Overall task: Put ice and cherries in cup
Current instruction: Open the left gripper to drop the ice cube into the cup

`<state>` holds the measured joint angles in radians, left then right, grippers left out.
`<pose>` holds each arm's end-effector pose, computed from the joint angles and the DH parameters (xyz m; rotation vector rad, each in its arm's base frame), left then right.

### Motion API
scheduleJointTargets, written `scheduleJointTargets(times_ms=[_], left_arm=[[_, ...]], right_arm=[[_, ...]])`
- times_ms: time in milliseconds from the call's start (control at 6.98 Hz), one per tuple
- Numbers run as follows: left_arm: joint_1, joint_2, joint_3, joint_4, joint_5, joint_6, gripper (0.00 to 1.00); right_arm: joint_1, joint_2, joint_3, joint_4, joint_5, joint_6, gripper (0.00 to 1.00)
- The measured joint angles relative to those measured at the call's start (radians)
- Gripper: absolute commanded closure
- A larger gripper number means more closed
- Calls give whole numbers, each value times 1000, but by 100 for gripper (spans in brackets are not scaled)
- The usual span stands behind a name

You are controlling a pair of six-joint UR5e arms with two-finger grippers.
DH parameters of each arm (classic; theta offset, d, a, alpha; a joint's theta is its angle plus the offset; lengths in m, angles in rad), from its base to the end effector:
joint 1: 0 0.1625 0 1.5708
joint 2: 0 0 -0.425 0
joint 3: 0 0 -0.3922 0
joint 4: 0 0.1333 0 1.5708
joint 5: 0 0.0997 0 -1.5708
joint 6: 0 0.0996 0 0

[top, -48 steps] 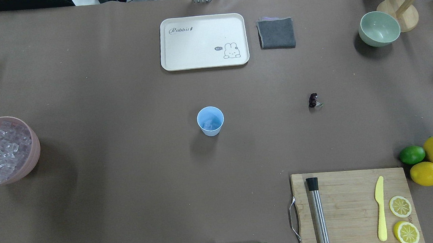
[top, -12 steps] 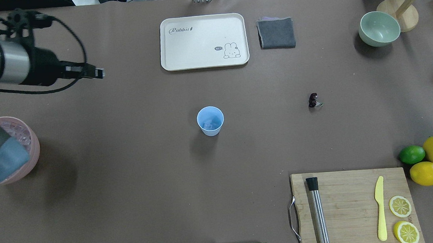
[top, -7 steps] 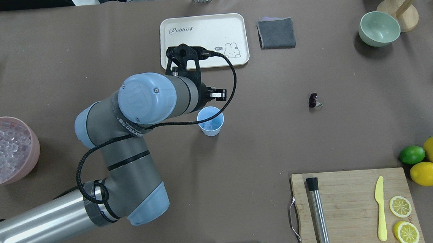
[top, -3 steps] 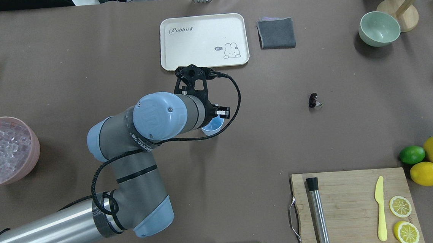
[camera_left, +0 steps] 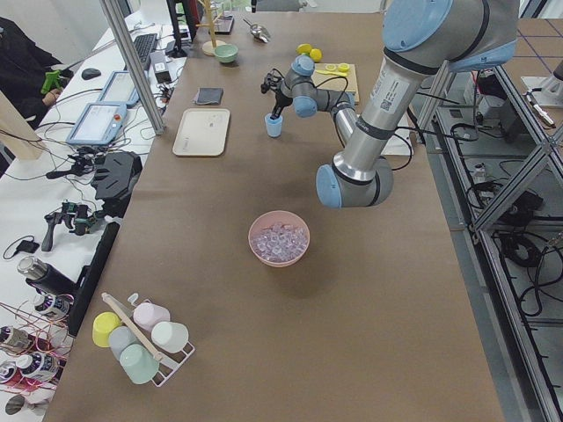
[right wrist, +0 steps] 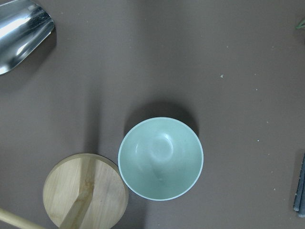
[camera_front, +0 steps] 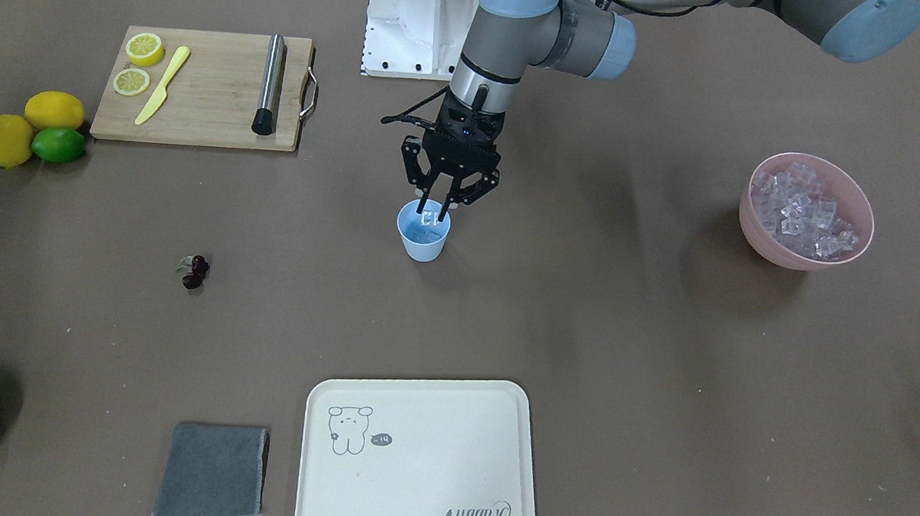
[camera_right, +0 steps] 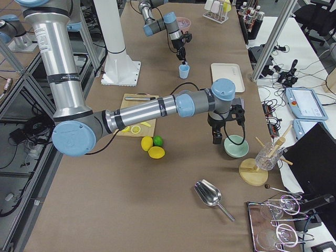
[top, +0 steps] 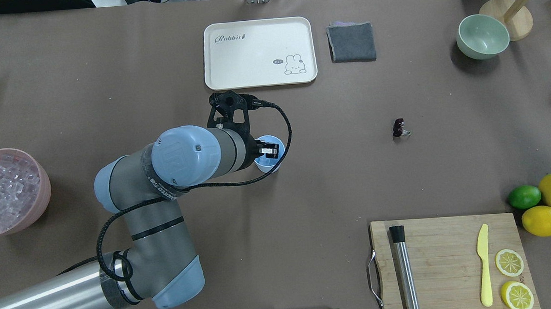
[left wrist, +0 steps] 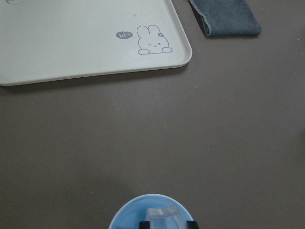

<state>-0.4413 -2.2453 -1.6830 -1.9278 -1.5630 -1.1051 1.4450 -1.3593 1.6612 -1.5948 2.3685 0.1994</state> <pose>0.5525 -0.4092 0.1673 0.5073 1.0251 0.0172 -0.0111 -0.5818 0.5010 0.1311 -0.8242 -0.0416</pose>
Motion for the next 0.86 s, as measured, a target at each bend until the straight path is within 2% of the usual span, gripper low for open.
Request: scheduleJointTargets(times_ms=[573, 716, 860], left_arm=[[9, -8, 0, 6, 4, -11, 100], [11, -11, 2, 6, 4, -10, 32], [12, -17, 4, 6, 4, -11, 4]], right_arm=[[0, 7, -4, -1, -1, -1, 0], [0, 7, -4, -1, -2, -1, 0], [0, 6, -5, -1, -2, -1, 0]])
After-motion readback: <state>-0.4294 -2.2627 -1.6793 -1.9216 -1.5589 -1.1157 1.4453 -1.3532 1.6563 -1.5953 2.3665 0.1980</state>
